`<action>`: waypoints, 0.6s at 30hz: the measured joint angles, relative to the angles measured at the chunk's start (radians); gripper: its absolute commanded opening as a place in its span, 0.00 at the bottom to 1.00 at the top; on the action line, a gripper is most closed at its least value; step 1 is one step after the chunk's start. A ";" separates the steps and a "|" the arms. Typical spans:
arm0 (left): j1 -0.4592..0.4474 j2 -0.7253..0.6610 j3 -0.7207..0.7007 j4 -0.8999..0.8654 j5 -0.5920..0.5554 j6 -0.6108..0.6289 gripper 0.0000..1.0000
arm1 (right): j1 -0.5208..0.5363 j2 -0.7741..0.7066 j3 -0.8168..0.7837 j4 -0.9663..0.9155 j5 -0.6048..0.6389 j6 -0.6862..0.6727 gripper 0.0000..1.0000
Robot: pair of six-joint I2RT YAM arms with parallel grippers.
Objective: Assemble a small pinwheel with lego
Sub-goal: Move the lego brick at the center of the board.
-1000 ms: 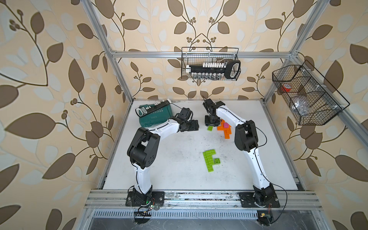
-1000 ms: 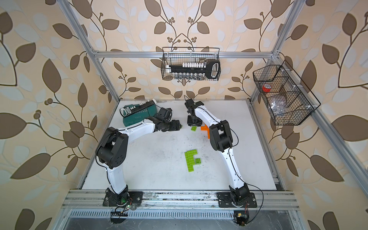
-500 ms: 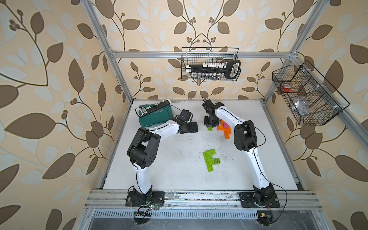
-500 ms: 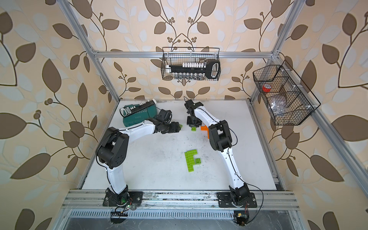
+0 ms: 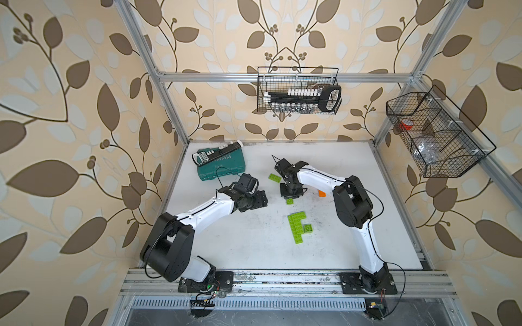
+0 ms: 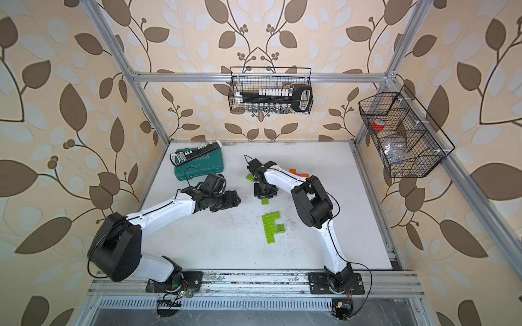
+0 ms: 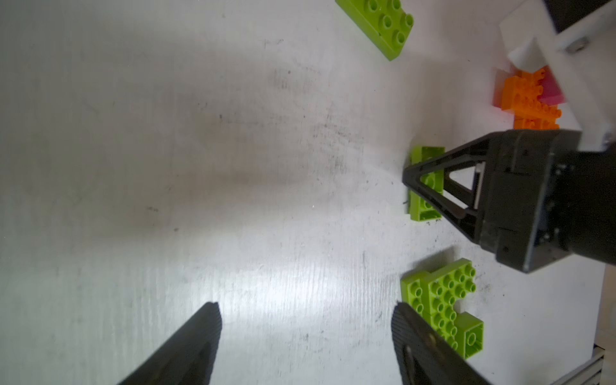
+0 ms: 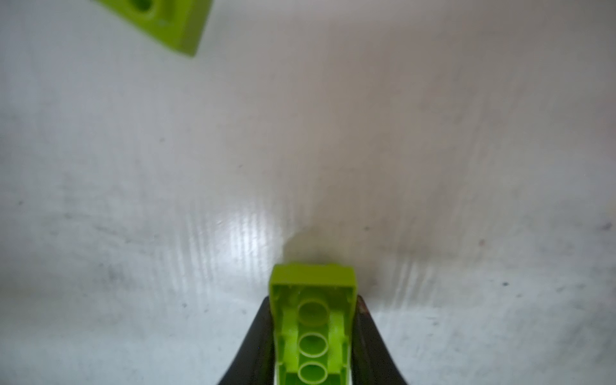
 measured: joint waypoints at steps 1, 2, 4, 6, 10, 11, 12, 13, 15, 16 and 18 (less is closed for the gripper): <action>0.000 -0.025 -0.019 -0.005 0.000 -0.005 0.83 | 0.016 0.000 0.000 0.008 -0.004 0.007 0.27; 0.000 -0.051 -0.039 -0.012 -0.002 -0.011 0.83 | 0.032 0.000 0.000 0.014 -0.010 0.015 0.28; 0.000 -0.089 -0.070 -0.031 -0.006 -0.023 0.84 | 0.065 0.000 0.000 0.023 -0.018 0.030 0.36; 0.000 -0.113 -0.090 -0.056 -0.013 -0.029 0.84 | 0.094 0.003 0.002 0.026 -0.027 0.048 0.44; 0.000 -0.133 -0.098 -0.089 -0.034 -0.044 0.86 | 0.129 0.008 0.013 0.031 -0.050 0.069 0.45; 0.000 -0.135 -0.098 -0.093 -0.040 -0.046 0.86 | 0.131 0.008 0.013 0.035 -0.062 0.073 0.45; 0.000 -0.136 -0.098 -0.098 -0.049 -0.047 0.86 | 0.132 0.008 0.013 0.038 -0.074 0.077 0.46; 0.000 -0.136 -0.098 -0.102 -0.052 -0.047 0.86 | 0.132 0.007 0.013 0.042 -0.084 0.080 0.46; 0.000 -0.136 -0.098 -0.107 -0.056 -0.047 0.87 | 0.129 0.007 0.010 0.064 -0.127 0.089 0.46; 0.000 -0.136 -0.098 -0.108 -0.056 -0.047 0.87 | 0.128 0.006 0.007 0.075 -0.142 0.092 0.46; 0.000 -0.133 -0.094 -0.115 -0.056 -0.047 0.87 | 0.126 -0.004 -0.015 0.112 -0.182 0.102 0.46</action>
